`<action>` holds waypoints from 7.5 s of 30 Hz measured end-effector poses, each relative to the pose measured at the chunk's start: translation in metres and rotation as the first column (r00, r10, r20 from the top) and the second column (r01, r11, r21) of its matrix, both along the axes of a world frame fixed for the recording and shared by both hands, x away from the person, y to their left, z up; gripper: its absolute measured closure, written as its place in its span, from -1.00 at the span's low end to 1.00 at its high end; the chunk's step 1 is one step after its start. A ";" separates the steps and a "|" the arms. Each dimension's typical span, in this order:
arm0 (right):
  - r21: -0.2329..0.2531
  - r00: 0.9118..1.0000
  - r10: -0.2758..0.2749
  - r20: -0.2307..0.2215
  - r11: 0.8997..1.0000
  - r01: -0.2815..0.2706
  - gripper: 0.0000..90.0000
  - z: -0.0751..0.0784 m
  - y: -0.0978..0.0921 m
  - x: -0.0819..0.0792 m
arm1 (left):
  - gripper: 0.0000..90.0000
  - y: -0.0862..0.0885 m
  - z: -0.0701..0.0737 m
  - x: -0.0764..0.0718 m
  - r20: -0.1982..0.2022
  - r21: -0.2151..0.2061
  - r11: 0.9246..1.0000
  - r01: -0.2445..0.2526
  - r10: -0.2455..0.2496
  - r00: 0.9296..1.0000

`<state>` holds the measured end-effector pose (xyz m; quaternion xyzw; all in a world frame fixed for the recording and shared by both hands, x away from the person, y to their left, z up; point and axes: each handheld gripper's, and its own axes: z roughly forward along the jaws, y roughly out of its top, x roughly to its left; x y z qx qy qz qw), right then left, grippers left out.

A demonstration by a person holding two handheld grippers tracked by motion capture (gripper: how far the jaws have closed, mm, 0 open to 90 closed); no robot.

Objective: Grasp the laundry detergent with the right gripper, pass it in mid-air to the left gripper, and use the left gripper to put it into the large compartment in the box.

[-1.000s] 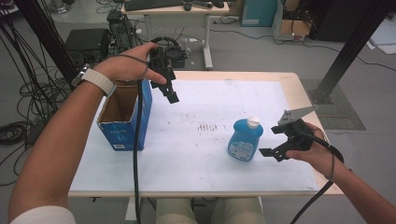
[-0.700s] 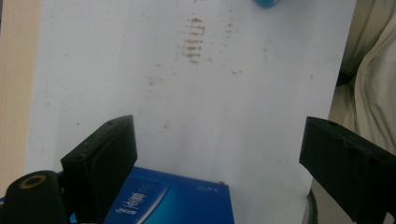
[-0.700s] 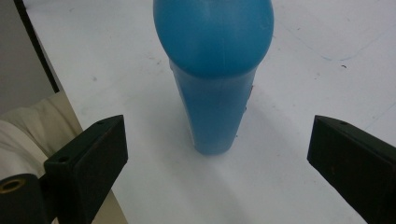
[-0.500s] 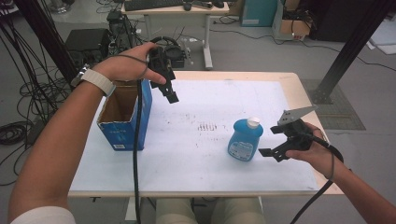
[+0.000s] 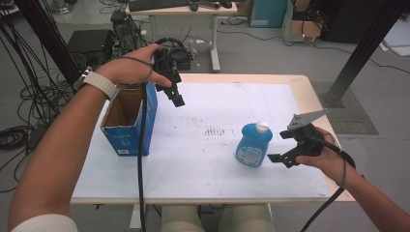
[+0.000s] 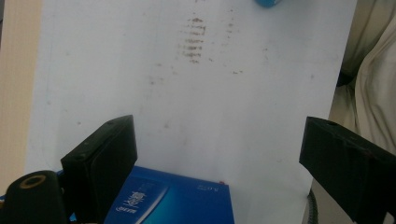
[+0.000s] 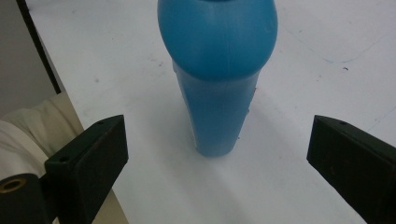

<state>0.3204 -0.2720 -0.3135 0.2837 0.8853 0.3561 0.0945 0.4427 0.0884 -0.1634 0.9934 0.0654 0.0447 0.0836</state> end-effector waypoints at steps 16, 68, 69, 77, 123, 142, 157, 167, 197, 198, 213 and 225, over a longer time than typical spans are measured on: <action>-0.003 1.000 0.008 0.004 1.000 -0.008 -0.88 -0.001 -0.001 0.000 | -0.74 0.001 -0.001 0.001 -0.003 -0.004 1.000 -0.002 0.002 1.000; 0.037 1.000 -0.013 -0.003 0.999 0.014 -0.88 -0.004 0.000 0.000 | -0.74 0.001 -0.002 0.002 -0.001 -0.007 1.000 -0.005 0.005 1.000; 0.028 1.000 -0.001 0.000 1.000 0.001 -0.88 -0.004 -0.001 0.000 | -0.74 0.001 -0.002 0.002 -0.001 -0.006 1.000 -0.004 0.004 1.000; 0.018 1.000 0.010 0.006 1.000 -0.010 -0.88 -0.004 -0.002 0.001 | -0.74 0.002 -0.002 0.002 -0.001 -0.006 1.000 -0.001 0.001 1.000; 0.027 1.000 0.006 -0.002 1.000 -0.006 -0.88 -0.005 -0.002 0.000 | -0.74 0.003 -0.003 0.002 0.001 -0.011 1.000 -0.009 0.009 1.000; 0.060 1.000 -0.023 -0.012 0.998 0.023 -0.88 -0.009 0.002 0.000 | -0.74 0.004 -0.004 0.003 0.001 -0.015 1.000 -0.009 0.009 1.000; 0.085 0.999 -0.046 0.003 0.995 0.046 -0.92 -0.020 0.004 0.003 | -0.74 0.004 -0.007 0.002 -0.003 -0.017 1.000 -0.011 0.011 1.000; 0.124 0.998 -0.060 0.018 0.991 0.058 -0.93 -0.031 0.005 0.006 | -0.74 0.004 -0.008 0.003 -0.006 -0.016 1.000 -0.009 0.009 1.000; 0.208 0.995 -0.074 0.067 0.976 0.059 -0.90 -0.062 0.012 0.015 | -0.74 0.006 -0.012 0.003 -0.009 -0.018 1.000 -0.017 0.017 1.000; 0.193 0.995 -0.054 0.084 0.981 0.037 -0.90 -0.063 0.011 0.017 | -0.74 0.006 -0.012 0.003 -0.009 -0.020 1.000 -0.018 0.017 1.000; 0.248 0.993 -0.059 0.102 0.968 0.033 -0.85 -0.073 0.016 0.019 | -0.74 0.006 -0.014 0.003 -0.015 -0.015 1.000 -0.019 0.019 1.000; 0.295 0.991 -0.061 0.123 0.955 0.022 -0.73 -0.081 0.023 0.020 | -0.74 0.004 -0.016 0.004 -0.017 -0.013 1.000 -0.017 0.017 1.000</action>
